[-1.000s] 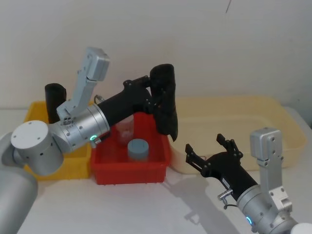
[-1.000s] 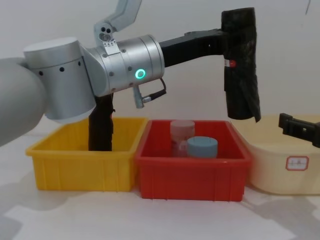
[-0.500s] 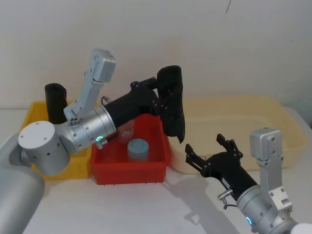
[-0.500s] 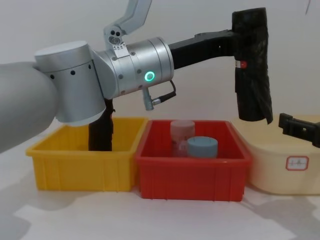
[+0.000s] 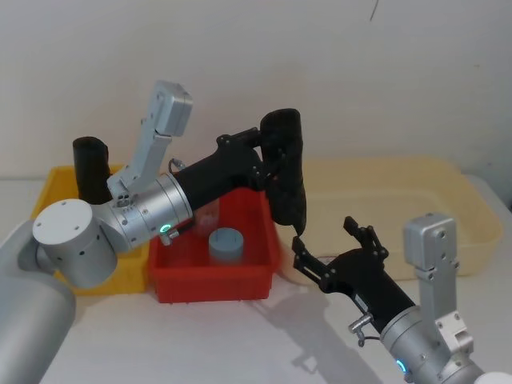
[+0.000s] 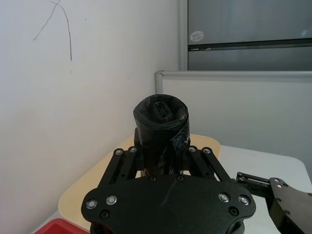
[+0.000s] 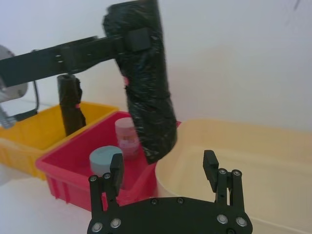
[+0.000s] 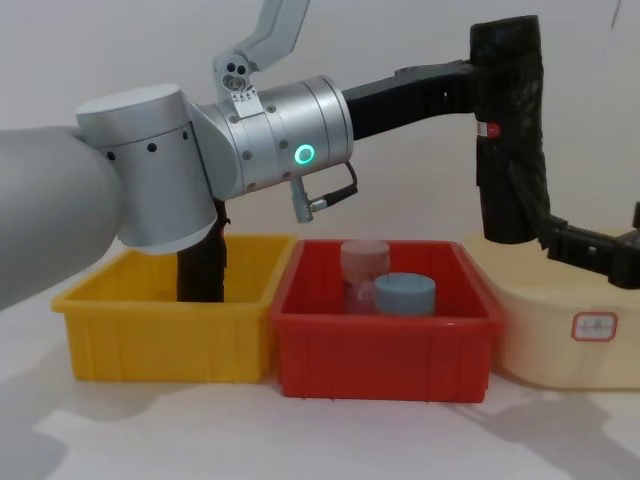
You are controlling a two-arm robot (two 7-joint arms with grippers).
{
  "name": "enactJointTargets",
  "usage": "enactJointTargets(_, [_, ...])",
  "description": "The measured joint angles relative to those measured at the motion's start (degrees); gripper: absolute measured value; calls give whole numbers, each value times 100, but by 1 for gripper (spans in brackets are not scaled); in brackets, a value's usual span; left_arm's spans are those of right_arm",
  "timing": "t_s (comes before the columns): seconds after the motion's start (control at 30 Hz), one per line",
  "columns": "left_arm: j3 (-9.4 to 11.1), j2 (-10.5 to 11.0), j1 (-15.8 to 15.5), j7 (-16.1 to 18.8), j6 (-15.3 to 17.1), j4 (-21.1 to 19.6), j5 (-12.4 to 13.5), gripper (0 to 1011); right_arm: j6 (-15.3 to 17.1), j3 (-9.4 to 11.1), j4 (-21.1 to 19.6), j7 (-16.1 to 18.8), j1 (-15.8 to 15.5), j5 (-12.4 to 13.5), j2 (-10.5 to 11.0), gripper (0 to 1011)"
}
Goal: Pick up the garbage bag with the one hand and transfer it to the other hand.
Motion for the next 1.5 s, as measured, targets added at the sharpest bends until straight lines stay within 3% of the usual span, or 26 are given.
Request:
enactJointTargets(0.33, [7,-6,-5,-10,-6,16,-8,371,-144,-217,74,114,69,-283,-23,1000])
enactJointTargets(0.67, [10,-11,-10,-16,-11,23,-12,371,-209,-349,277,144,283,-461,-195,1000])
enactJointTargets(1.5, [10,-14,-10,-17,-12,26,-12,371,-208,-285,961,117,981,-572,-660,1000])
